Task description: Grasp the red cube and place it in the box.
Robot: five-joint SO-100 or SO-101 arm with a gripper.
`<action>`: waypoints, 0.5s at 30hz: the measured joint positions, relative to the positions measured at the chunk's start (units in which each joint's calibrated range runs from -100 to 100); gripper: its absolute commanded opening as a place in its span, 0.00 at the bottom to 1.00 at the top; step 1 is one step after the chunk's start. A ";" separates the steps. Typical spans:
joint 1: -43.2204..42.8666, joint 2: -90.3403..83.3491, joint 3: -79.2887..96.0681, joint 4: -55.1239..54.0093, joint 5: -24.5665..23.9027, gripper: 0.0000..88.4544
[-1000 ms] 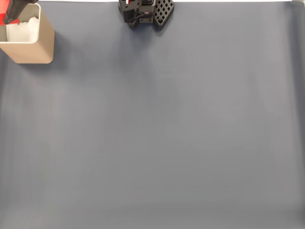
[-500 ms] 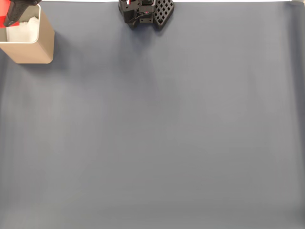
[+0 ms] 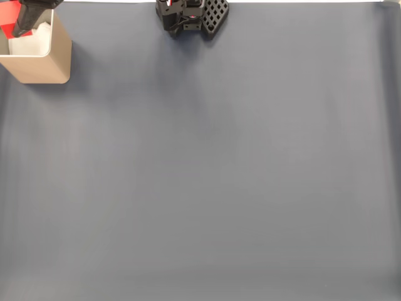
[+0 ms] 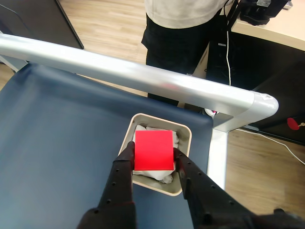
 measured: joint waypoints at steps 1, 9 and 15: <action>0.00 -0.26 0.27 0.00 0.00 0.31; -0.07 -1.04 1.45 0.00 0.34 0.47; -0.07 -1.04 1.45 0.00 0.10 0.50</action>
